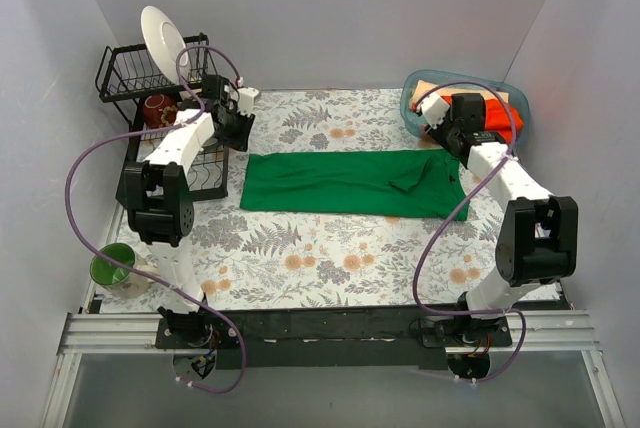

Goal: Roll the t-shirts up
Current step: Fold the T-shirt at the center of the board.

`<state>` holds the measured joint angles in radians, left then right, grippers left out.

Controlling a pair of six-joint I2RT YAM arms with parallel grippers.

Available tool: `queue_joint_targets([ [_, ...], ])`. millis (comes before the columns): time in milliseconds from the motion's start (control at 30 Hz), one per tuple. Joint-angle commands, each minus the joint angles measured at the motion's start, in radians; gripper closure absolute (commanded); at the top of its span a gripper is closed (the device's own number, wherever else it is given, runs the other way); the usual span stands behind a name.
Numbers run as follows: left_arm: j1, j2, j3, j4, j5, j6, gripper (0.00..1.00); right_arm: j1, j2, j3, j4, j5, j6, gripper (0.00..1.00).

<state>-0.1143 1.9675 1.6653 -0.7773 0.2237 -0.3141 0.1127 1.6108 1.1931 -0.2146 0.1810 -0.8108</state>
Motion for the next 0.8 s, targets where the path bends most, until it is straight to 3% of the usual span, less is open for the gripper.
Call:
queue_joint_targets([
  [0, 0.004, -0.079, 0.005, 0.032, 0.006, -0.008, 0.74, -0.016, -0.067, -0.006, -0.051, 0.035, 0.07, 0.51],
  [200, 0.004, -0.159, -0.145, 0.006, 0.118, 0.03, 0.74, -0.028, -0.111, -0.044, -0.345, -0.107, 0.073, 0.51],
  [367, -0.008, -0.214, -0.298, -0.011, 0.209, 0.072, 0.74, -0.131, -0.123, -0.069, -0.521, -0.233, 0.055, 0.47],
  [600, -0.031, -0.197, -0.346, 0.001, 0.246, 0.072, 0.75, -0.211, -0.106, -0.081, -0.591, -0.279, 0.007, 0.45],
  [767, -0.039, -0.162, -0.363, 0.006, 0.187, 0.082, 0.76, -0.237, -0.077, -0.092, -0.612, -0.307, -0.025, 0.45],
])
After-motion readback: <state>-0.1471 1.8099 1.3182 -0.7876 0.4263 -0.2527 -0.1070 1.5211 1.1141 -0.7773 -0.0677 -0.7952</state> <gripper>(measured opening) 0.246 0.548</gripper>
